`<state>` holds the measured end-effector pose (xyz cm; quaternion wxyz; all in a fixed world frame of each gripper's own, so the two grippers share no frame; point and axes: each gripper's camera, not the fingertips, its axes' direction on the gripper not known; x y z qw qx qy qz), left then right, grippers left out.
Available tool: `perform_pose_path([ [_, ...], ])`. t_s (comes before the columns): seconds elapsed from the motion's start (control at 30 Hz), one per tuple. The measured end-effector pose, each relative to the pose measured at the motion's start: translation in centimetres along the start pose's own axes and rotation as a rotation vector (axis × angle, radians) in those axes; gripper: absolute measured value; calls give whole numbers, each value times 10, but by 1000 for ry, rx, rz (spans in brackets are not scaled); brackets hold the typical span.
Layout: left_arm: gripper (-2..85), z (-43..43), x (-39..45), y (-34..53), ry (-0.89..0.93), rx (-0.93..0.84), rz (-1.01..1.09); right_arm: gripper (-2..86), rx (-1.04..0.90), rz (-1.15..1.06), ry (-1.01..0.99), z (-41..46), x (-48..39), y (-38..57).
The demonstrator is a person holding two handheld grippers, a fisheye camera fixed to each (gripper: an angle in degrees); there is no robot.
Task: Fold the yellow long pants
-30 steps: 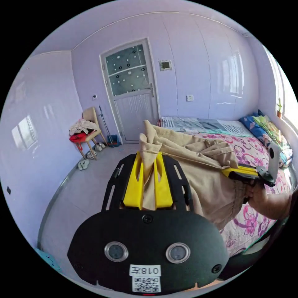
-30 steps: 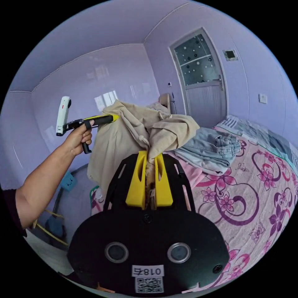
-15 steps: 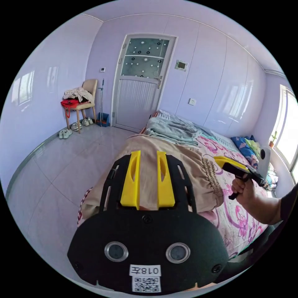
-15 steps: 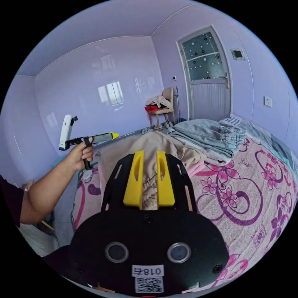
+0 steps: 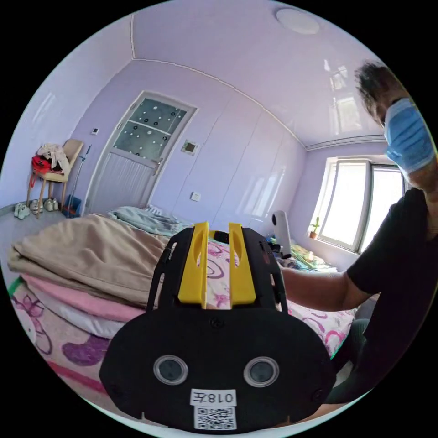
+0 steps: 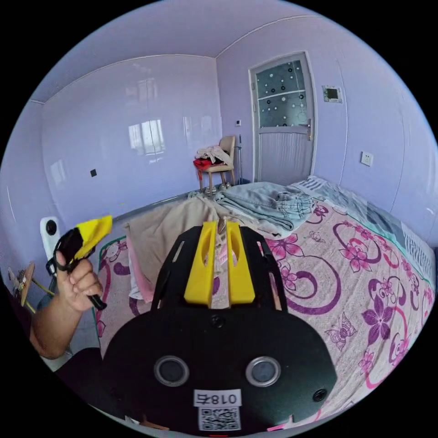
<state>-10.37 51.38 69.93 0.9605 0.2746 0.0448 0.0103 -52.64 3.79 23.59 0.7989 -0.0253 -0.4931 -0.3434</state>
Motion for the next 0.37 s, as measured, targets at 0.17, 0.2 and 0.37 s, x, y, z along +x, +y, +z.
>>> perform_pose_path([
  [0.17, 62, 57, 16, 82, 139, -15, -116, 67, 118, 177, 34, -30, 88, -9],
  [0.2, 64, 72, 14, 85, 134, -87, -82, 69, 117, 195, 30, -28, 98, -13],
  [0.37, 68, 75, -30, 103, 213, -87, -188, 102, 12, 440, -123, 32, 184, -43],
])
